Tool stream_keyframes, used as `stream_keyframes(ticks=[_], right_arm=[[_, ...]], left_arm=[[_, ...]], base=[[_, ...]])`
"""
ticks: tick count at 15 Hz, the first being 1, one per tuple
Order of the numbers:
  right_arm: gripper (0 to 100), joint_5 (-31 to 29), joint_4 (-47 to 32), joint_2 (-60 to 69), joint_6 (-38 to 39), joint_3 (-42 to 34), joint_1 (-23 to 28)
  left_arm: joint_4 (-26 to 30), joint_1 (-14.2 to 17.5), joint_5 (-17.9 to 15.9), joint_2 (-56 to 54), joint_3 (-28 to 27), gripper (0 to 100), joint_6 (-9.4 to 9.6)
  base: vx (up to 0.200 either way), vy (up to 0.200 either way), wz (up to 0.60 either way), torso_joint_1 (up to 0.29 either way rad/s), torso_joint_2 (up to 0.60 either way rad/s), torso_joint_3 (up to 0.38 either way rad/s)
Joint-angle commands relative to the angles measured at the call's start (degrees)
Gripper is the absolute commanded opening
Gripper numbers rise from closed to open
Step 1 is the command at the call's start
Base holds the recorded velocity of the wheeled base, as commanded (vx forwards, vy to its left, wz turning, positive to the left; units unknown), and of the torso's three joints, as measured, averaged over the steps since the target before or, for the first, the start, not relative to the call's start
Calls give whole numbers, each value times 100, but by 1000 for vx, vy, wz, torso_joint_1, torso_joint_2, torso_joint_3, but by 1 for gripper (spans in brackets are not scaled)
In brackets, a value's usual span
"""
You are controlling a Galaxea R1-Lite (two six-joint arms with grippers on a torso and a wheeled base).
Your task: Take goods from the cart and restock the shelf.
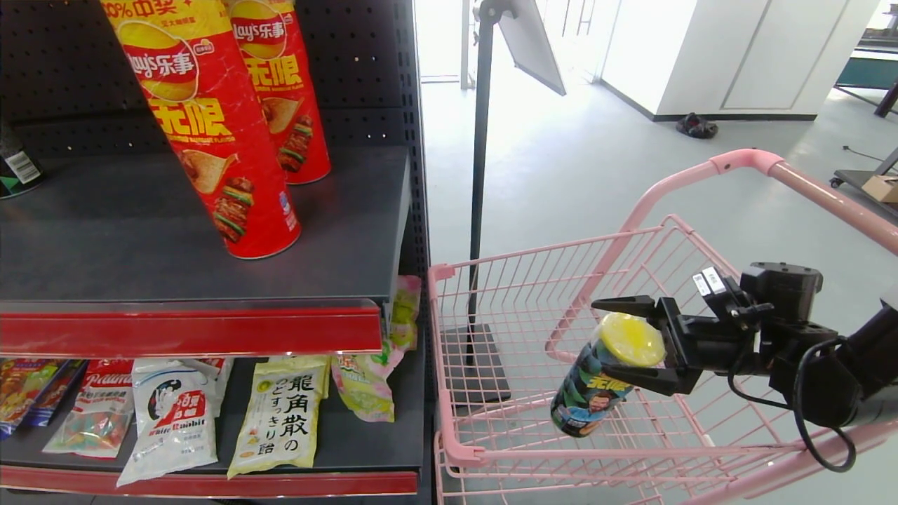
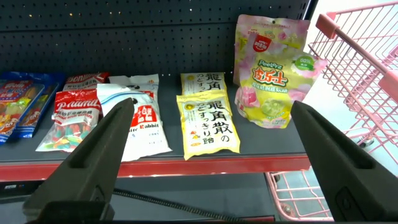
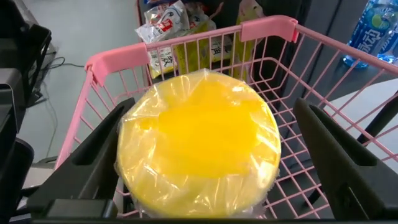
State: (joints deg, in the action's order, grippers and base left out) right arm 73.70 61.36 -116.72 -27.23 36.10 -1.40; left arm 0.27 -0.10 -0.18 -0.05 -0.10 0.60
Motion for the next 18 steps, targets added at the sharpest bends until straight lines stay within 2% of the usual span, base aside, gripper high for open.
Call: stream_keyframes(ticks=[1,18], right_arm=[[100,4,-1,-140,-10,55,0],[100,118,8,-694,-63,117,-18]], left_arm=[[0,1,1,5,1,100,2],[0,1,1,5,1,100,2]], base=[[0,0,0,0,0,0],[0,0,0,0,0,0]])
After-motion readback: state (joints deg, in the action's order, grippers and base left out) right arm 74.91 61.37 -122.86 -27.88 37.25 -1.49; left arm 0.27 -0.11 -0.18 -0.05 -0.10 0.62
